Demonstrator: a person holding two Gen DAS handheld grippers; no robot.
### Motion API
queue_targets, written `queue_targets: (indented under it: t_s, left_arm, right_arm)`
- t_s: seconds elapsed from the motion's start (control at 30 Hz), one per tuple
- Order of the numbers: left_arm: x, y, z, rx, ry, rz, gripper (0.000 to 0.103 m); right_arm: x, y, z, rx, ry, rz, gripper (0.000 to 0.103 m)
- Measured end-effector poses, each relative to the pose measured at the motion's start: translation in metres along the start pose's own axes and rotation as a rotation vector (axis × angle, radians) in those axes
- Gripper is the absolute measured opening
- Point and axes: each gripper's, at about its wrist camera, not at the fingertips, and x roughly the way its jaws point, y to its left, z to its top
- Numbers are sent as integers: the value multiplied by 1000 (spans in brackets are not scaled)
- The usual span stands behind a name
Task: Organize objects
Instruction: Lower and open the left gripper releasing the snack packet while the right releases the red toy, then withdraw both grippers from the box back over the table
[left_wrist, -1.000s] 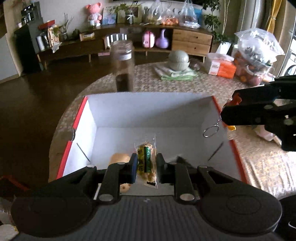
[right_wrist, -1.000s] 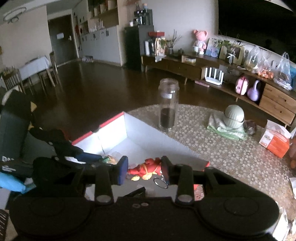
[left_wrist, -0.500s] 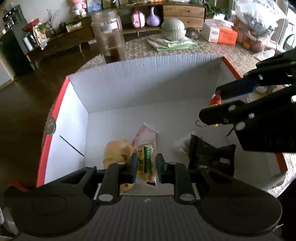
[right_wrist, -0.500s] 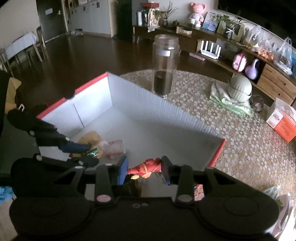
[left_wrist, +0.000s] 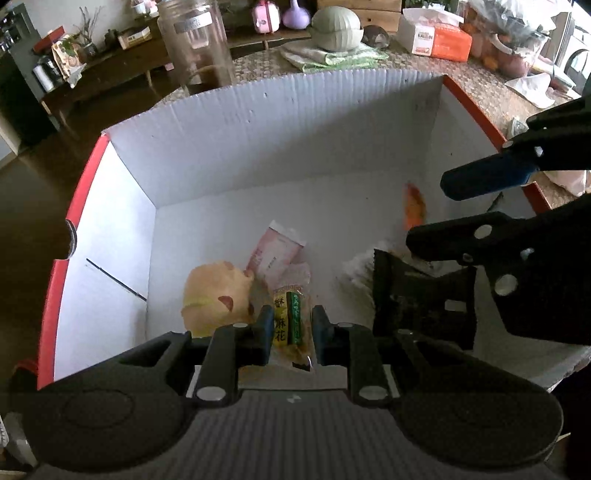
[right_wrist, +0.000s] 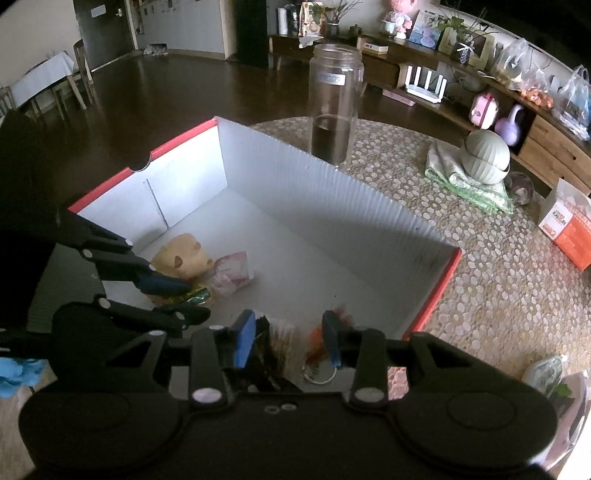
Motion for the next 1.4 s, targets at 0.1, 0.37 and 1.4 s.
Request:
queue_targets:
  t_s: [0.1,0.37,1.4]
  left_arm:
    - [1,-2,-1,2,6,5,21]
    - [2,-3,-3,-25,17,7,32]
    - [-99,-44,-18,-163,-206,-20,75]
  right_arm:
    - [-4,0,-2,1,-4,11,45]
    - [-20,1,-9,-3,-25,41,57]
    - [-148,-36,-105,91,-216,92,78]
